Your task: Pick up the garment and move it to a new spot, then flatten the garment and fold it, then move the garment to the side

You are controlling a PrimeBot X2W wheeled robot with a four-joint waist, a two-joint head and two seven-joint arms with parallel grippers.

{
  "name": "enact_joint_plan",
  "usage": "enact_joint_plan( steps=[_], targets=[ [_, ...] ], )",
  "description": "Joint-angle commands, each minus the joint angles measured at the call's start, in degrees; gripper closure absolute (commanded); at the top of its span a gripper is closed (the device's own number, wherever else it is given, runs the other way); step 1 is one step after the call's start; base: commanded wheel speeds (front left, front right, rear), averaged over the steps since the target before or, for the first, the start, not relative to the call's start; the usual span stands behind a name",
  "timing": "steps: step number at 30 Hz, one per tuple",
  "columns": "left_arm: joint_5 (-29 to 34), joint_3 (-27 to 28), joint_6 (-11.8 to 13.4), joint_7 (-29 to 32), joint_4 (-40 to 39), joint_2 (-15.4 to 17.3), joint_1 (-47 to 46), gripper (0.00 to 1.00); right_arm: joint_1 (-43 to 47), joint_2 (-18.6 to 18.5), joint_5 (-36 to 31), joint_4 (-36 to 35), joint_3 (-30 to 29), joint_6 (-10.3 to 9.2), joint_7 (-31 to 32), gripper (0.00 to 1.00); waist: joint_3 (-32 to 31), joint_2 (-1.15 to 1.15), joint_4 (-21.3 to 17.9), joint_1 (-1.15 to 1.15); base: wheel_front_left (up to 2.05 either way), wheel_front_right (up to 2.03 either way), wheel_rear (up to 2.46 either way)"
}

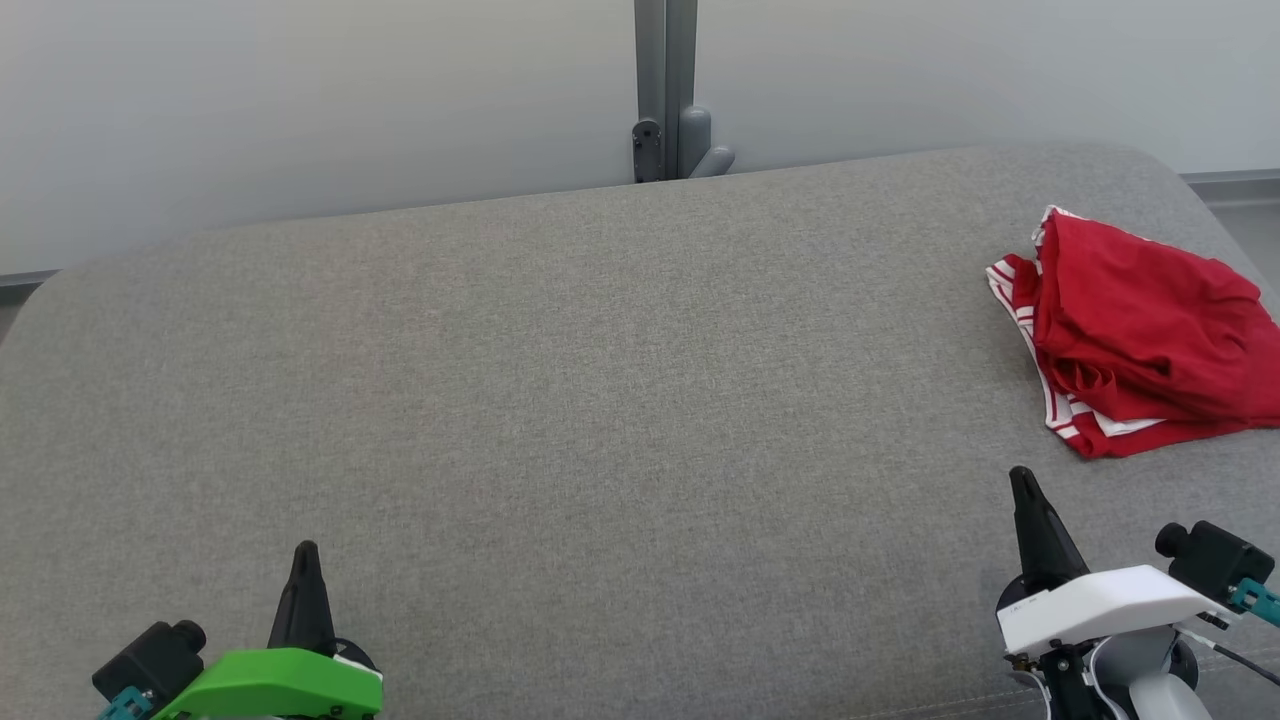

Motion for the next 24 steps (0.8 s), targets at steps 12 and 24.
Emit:
enact_joint_plan(
  steps=[12, 24],
  targets=[
    [-9.4, 1.3, -1.5, 2.1, -1.2, 0.1, -2.5, 1.0, -2.2, -0.7, 10.0, -0.1, -1.1, -0.02, 2.5, 1.0, 0.0, 0.21, 0.1, 0.0, 0.0, 0.0, 0.0],
    [-17.2, 2.3, -2.5, 3.9, -1.5, 0.0, -3.2, 1.0, -2.8, -0.9, 18.4, 0.4, -2.0, -0.02, 4.6, 1.0, 0.1, 0.27, 0.3, 0.0, 0.0, 0.0, 0.0]
  ],
)
